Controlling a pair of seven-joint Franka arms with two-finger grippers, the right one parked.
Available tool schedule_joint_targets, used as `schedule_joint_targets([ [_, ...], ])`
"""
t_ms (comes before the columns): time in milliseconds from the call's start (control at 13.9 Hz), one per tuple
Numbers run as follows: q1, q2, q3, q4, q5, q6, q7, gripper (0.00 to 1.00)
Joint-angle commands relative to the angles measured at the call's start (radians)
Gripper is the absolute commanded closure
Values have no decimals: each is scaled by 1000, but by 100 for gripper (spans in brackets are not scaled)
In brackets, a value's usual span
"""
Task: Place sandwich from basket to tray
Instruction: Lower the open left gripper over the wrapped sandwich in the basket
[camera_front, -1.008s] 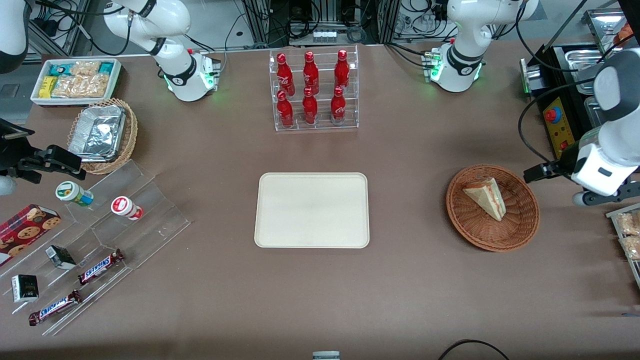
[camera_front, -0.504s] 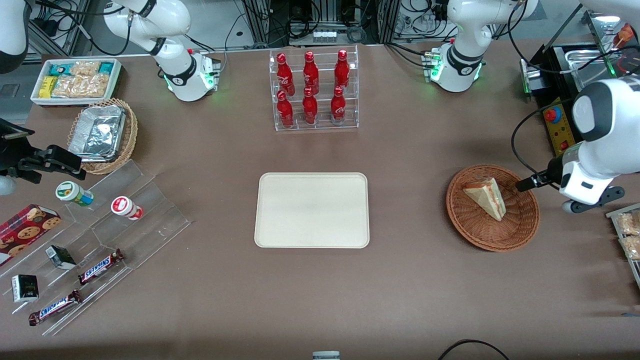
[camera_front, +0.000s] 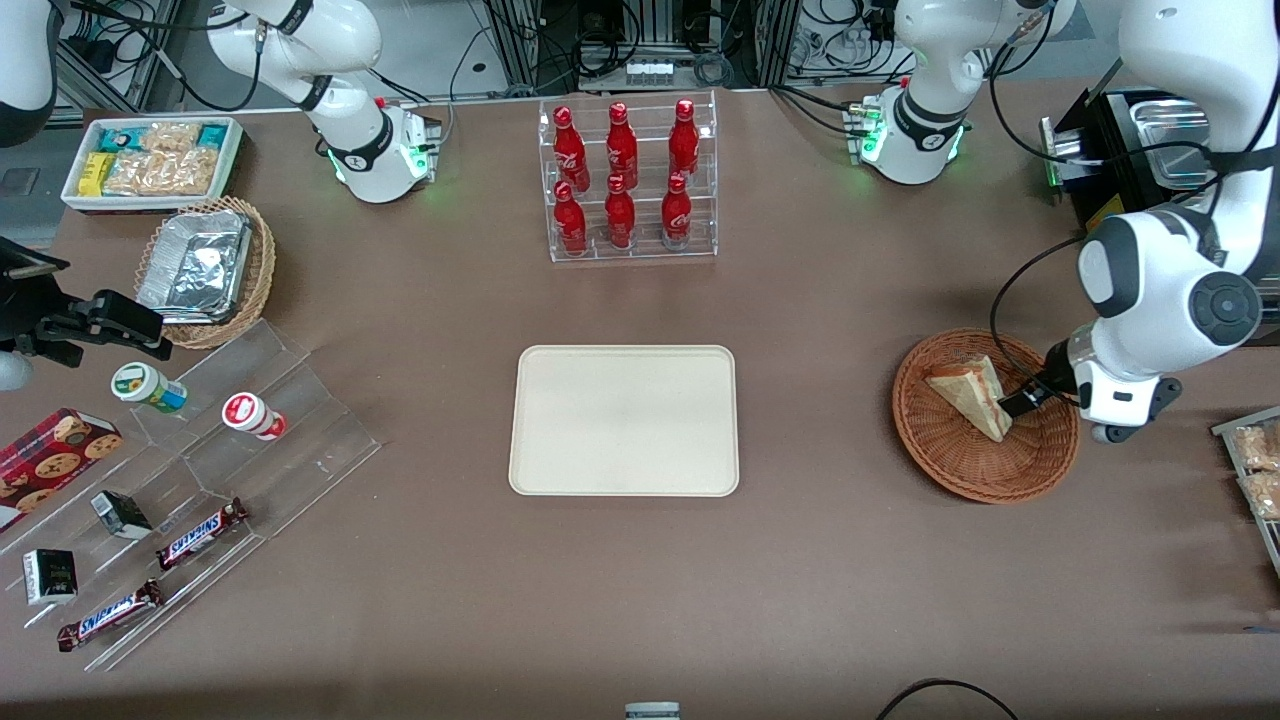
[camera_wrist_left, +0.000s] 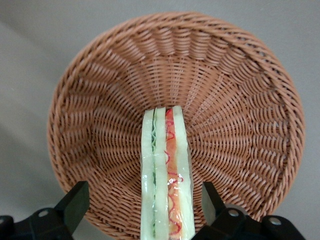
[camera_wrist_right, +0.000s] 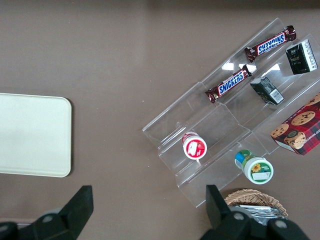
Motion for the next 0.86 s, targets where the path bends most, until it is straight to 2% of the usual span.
schedule_joint_targets([
  [0, 11, 13, -7, -12, -47, 34, -31, 1],
  [216, 3, 51, -7, -56, -89, 138, -34, 1],
  [576, -44, 109, -8, -58, -104, 146, -110, 1],
  [720, -40, 99, -8, -63, -103, 121, -117, 15],
  [792, -43, 97, -8, -60, -98, 101, -117, 28],
])
